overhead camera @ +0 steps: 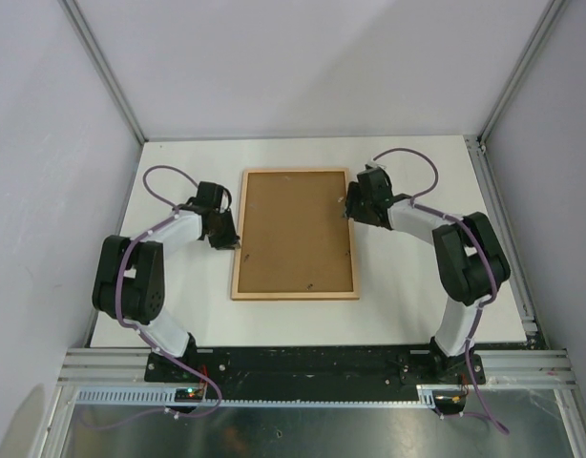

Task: Put the photo into the frame
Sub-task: Press the fastener onto the backboard.

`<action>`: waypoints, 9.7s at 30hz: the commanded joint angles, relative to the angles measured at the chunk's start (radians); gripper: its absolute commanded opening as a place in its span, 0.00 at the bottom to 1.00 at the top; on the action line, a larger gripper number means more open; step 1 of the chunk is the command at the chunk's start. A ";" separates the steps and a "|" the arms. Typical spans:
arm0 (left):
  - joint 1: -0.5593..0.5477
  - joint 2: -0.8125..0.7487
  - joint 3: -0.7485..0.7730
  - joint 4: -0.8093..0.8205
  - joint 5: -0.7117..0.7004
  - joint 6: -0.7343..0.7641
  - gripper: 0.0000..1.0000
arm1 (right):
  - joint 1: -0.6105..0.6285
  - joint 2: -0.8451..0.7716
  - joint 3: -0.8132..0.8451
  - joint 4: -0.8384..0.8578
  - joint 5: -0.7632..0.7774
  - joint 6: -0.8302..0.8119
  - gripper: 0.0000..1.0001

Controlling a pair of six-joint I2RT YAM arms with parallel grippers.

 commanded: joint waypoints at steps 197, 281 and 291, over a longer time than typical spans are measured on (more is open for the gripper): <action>-0.152 -0.010 -0.066 -0.070 -0.061 -0.135 0.12 | -0.104 0.093 0.080 -0.076 -0.233 -0.197 0.00; -0.051 0.254 0.283 -0.105 -0.143 0.014 0.55 | -0.037 0.054 0.039 -0.123 -0.243 -0.212 0.00; -0.025 0.278 0.296 -0.104 -0.200 -0.005 0.39 | -0.037 0.058 0.039 -0.123 -0.248 -0.214 0.00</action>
